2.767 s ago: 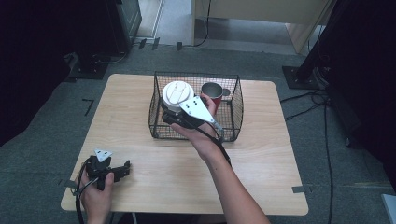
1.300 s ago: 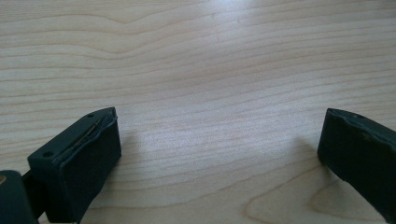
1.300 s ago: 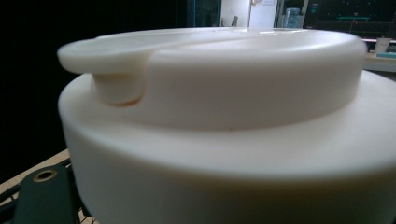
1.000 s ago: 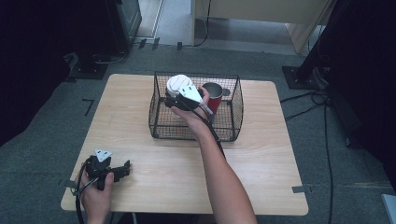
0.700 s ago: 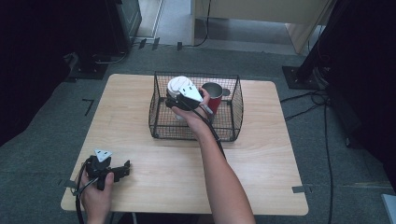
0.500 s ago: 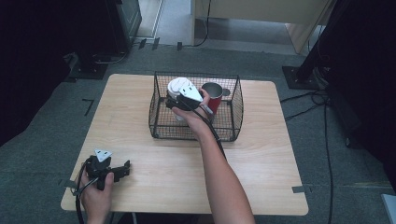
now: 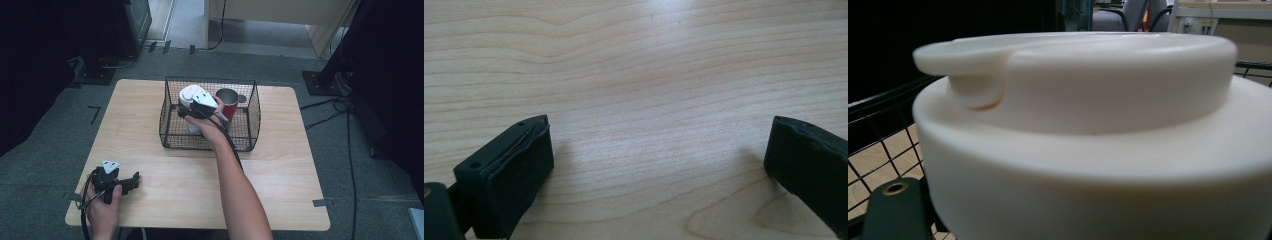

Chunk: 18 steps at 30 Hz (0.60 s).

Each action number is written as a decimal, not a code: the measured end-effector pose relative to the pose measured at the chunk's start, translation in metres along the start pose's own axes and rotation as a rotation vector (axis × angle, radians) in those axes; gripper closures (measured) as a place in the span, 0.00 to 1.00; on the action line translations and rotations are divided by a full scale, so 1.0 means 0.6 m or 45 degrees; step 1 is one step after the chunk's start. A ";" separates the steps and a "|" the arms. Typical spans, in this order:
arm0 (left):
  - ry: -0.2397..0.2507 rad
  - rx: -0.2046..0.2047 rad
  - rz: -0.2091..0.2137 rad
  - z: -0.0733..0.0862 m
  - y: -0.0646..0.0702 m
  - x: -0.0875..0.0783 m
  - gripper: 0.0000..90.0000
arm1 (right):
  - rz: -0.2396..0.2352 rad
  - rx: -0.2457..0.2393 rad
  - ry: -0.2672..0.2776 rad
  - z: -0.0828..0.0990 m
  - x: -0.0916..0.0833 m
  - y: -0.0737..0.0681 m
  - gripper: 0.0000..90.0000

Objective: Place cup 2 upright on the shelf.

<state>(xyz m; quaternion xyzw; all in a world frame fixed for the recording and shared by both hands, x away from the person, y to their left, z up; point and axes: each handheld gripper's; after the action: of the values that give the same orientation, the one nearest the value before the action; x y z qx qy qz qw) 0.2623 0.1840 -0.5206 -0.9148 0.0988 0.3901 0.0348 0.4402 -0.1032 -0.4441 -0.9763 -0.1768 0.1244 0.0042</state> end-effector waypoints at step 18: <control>0.000 0.000 0.001 0.000 0.000 0.000 0.00 | -0.098 -0.067 0.028 -0.006 -0.013 0.013 0.00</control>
<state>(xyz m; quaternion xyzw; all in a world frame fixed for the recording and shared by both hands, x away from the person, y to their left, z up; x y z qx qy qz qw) 0.2623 0.1839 -0.5206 -0.9148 0.0989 0.3900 0.0346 0.4369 -0.1130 -0.4390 -0.9699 -0.2172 0.1089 -0.0148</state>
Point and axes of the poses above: each handheld gripper's, and its own axes: x roughly forward along the jaws, z roughly out of its underside, y roughly to its right, and after that the axes turned 2 degrees about z, right-handed
